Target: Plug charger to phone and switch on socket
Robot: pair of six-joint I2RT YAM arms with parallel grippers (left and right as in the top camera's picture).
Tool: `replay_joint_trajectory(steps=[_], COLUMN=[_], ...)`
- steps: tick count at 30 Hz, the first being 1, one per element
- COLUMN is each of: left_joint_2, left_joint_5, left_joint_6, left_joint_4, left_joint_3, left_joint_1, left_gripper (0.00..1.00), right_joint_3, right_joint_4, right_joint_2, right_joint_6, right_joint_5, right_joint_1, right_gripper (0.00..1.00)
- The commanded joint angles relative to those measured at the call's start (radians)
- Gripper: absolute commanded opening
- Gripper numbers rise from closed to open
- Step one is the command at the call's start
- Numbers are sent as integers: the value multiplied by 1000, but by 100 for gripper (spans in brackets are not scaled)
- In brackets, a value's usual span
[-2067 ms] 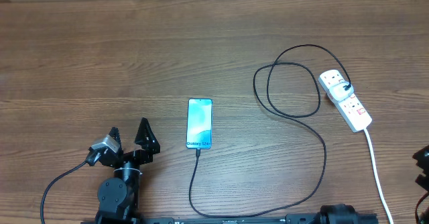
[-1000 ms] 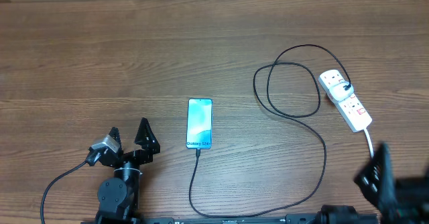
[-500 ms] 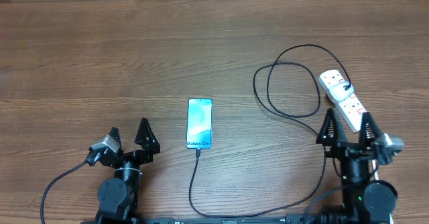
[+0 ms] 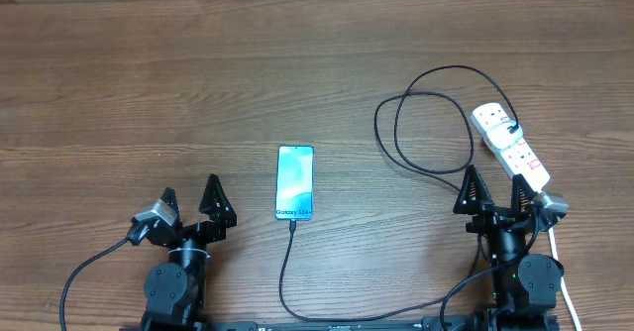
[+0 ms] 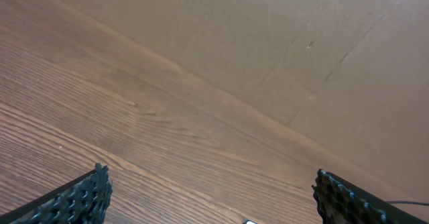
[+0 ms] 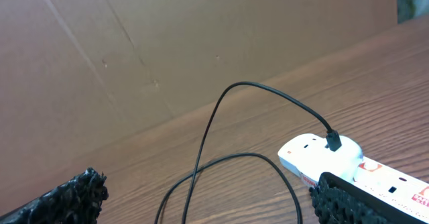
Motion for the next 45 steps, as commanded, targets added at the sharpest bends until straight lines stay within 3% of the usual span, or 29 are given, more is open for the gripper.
replay_joint_trajectory(steps=[1, 29, 38, 45], left_joint_2=[-9, -9, -9, -9], left_joint_5=[4, 5, 5, 5], left_joint_6=[-6, -5, -5, -6], left_joint_4=[1, 1, 1, 1], left_joint_3=[-5, -5, -5, -5], left_joint_1=[5, 5, 5, 5], left_gripper=[100, 100, 100, 100], right_joint_3=[-10, -10, -11, -11], right_joint_4=[2, 2, 1, 2], right_joint_2=[-3, -11, -11, -11], right_joint_6=[8, 6, -331, -363], right_joint_5=[7, 10, 0, -3], right_joint_1=[-3, -2, 29, 39], right_gripper=[100, 100, 100, 100])
